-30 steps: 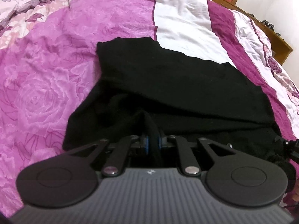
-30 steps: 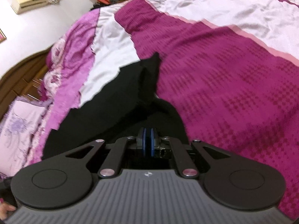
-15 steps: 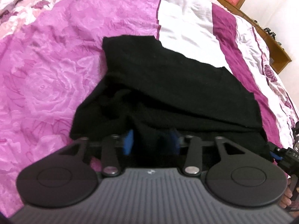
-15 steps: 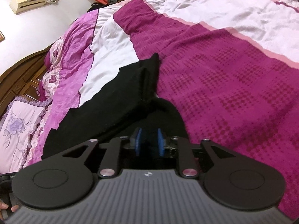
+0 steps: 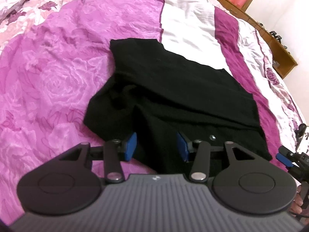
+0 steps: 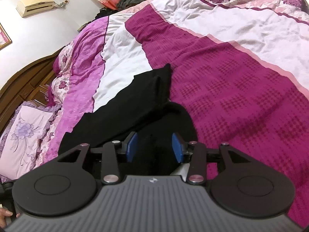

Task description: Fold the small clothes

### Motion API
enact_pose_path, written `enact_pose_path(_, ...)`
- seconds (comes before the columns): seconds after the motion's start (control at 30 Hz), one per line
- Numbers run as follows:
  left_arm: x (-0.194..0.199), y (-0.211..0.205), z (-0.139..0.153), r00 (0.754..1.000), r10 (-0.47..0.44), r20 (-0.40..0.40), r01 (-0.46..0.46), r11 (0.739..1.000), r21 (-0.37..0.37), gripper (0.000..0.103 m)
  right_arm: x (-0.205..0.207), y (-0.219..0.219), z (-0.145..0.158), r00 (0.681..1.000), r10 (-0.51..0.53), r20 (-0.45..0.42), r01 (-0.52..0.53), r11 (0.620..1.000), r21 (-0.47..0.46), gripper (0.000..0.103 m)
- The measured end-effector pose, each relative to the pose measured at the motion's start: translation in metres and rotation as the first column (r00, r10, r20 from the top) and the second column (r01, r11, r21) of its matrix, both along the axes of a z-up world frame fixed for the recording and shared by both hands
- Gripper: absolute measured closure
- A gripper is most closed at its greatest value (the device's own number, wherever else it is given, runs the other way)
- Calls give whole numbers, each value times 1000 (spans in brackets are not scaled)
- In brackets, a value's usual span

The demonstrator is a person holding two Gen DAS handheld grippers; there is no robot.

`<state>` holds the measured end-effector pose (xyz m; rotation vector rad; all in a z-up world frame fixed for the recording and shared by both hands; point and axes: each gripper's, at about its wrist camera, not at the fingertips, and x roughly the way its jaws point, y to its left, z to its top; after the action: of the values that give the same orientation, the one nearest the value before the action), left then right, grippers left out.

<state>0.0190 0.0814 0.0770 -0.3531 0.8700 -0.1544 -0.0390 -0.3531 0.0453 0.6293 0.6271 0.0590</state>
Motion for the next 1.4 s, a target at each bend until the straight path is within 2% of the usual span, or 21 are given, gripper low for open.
enact_pose_path(0.33,-15,-11,-9,999,-20,-37,20,1000,2,55,-23,9,3,1000,23,-21,-22,1000,22,54)
enact_pose_path(0.57,-22,-8,-18,997,-15,-69,15,1000,-6,55,-26,13,-13,996,45,-74,-38,995,92,53)
enact_pose_path(0.7,-23,-9,-24,996,-20,-91,18,1000,-26,55,-24,20,-25,992,60,-113,-50,995,92,53)
enact_pose_path(0.87,-24,-14,-31,995,-24,-97,23,1000,-7,55,-20,25,-42,984,80,-162,-60,990,127,53)
enact_pose_path(1.1,-18,-23,-41,993,-60,-99,50,994,-97,54,-18,28,-47,982,92,-165,-70,989,132,53)
enact_pose_path(1.4,-5,-33,-51,994,-57,-91,46,992,-115,54,-16,30,-49,982,106,-157,-90,990,111,52)
